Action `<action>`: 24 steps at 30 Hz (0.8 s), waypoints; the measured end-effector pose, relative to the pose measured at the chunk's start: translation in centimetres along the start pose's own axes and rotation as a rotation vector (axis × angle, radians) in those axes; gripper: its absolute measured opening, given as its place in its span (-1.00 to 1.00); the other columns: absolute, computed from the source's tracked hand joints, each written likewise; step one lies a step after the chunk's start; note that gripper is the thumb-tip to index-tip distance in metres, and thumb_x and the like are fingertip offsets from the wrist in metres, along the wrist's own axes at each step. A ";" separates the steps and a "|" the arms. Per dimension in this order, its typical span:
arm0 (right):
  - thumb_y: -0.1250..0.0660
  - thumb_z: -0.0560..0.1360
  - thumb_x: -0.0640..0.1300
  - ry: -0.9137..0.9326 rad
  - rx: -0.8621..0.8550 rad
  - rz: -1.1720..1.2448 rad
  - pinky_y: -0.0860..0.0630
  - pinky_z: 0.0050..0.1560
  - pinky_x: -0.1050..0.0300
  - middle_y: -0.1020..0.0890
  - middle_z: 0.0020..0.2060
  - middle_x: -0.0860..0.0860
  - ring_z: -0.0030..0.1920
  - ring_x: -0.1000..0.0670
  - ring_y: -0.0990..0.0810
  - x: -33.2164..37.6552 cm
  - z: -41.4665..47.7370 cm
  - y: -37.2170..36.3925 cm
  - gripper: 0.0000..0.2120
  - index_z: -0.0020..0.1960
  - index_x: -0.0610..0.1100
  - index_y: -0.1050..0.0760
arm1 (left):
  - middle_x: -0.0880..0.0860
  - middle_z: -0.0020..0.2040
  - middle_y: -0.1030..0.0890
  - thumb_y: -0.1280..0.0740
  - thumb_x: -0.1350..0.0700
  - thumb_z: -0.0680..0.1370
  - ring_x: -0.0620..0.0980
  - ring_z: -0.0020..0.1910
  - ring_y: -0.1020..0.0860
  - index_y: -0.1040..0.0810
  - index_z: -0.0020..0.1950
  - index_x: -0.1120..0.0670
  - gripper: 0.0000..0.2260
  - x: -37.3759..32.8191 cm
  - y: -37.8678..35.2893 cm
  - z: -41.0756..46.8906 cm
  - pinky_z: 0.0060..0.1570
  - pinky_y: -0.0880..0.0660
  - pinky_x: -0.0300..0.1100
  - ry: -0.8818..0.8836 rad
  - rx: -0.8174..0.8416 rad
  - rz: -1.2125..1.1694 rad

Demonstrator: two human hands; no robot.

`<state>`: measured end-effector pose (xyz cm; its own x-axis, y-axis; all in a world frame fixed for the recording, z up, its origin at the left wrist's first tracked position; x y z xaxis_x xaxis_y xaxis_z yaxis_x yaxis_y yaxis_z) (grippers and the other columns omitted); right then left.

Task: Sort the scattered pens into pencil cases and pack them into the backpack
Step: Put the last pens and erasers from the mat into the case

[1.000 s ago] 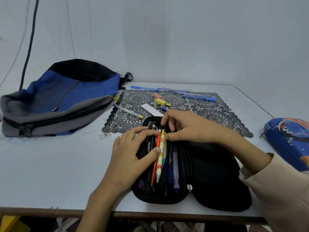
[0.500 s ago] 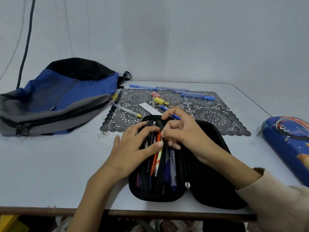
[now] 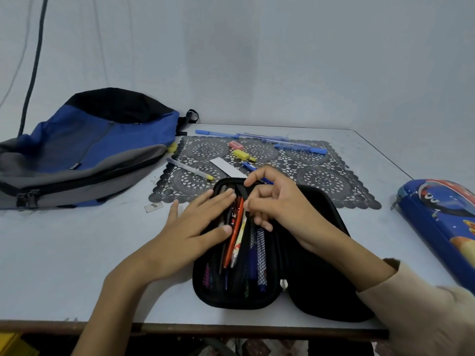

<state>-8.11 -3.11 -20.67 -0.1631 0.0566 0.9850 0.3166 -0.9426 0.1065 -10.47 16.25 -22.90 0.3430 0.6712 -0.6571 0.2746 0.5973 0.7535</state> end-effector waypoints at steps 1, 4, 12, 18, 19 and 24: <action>-0.33 0.45 -0.45 0.003 -0.002 0.001 -0.33 -0.55 0.23 -0.47 -0.35 -0.19 -0.49 -0.01 -0.43 0.0 0.0 0.0 -0.73 0.06 -0.20 -0.40 | -0.57 0.42 -0.02 -0.02 -0.44 0.36 -0.54 0.40 0.19 -0.11 0.48 -0.39 -0.34 0.1 0.3 -0.2 0.47 0.39 0.06 -0.007 0.024 0.005; -0.33 0.45 -0.45 0.023 -0.010 -0.010 -0.32 -0.56 0.22 -0.48 -0.37 -0.17 -0.49 -0.03 -0.43 0.0 0.0 -0.1 -0.73 0.04 -0.19 -0.41 | -0.63 0.36 -0.06 -0.07 -0.48 0.33 -0.56 0.40 0.16 -0.19 0.44 -0.41 -0.34 0.1 1.2 -0.4 0.47 0.37 0.05 -0.025 0.027 0.069; -0.34 0.44 -0.44 0.048 -0.021 -0.070 -0.32 -0.55 0.20 -0.50 -0.40 -0.10 -0.48 -0.04 -0.45 0.1 -0.1 -0.2 -0.75 0.04 -0.21 -0.43 | -0.42 0.37 -0.23 -0.07 -0.59 0.23 -0.35 0.47 -0.06 -0.35 0.31 -0.35 -0.29 -0.6 1.6 0.2 0.49 0.13 0.21 -0.036 -0.085 0.279; -0.33 0.45 -0.43 0.058 -0.003 -0.120 -0.34 -0.53 0.23 -0.50 -0.39 -0.10 -0.47 0.01 -0.46 0.2 -0.2 -0.3 -0.80 0.03 -0.24 -0.48 | -0.25 0.49 -0.22 -0.08 -0.56 0.23 -0.22 0.49 -0.13 -0.26 0.38 -0.36 -0.25 -0.3 0.8 1.4 0.46 -0.07 0.19 -0.006 -0.133 0.193; -0.33 0.45 -0.43 0.059 -0.004 -0.121 -0.34 -0.53 0.23 -0.50 -0.39 -0.10 -0.47 0.02 -0.46 0.2 -0.2 -0.3 -0.80 0.02 -0.23 -0.48 | -0.22 0.50 -0.21 -0.09 -0.55 0.22 -0.18 0.50 -0.12 -0.23 0.37 -0.40 -0.28 -0.3 0.6 1.7 0.46 -0.07 0.17 0.003 -0.136 0.180; -0.31 0.44 -0.45 0.063 -0.008 -0.109 -0.31 -0.55 0.25 -0.50 -0.40 -0.09 -0.48 0.02 -0.44 0.2 -0.2 -0.3 -0.80 -0.01 -0.23 -0.48 | -0.20 0.55 -0.12 0.06 -0.49 0.26 -0.14 0.54 -0.02 -0.08 0.44 -0.39 -0.27 -0.2 -0.6 2.4 0.47 -0.04 0.17 0.039 -0.108 0.238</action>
<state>-8.39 -2.90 -20.50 -0.2549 0.1386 0.9570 0.2866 -0.9344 0.2117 -8.52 14.66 -23.16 0.3509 0.8135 -0.4637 0.0923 0.4628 0.8817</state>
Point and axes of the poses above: each hand's wrist, its own z-axis towards the middle knuckle, its own y-axis out of the back of the hand, x = y × z, the point moved 1 cm from there along z, towards the middle knuckle
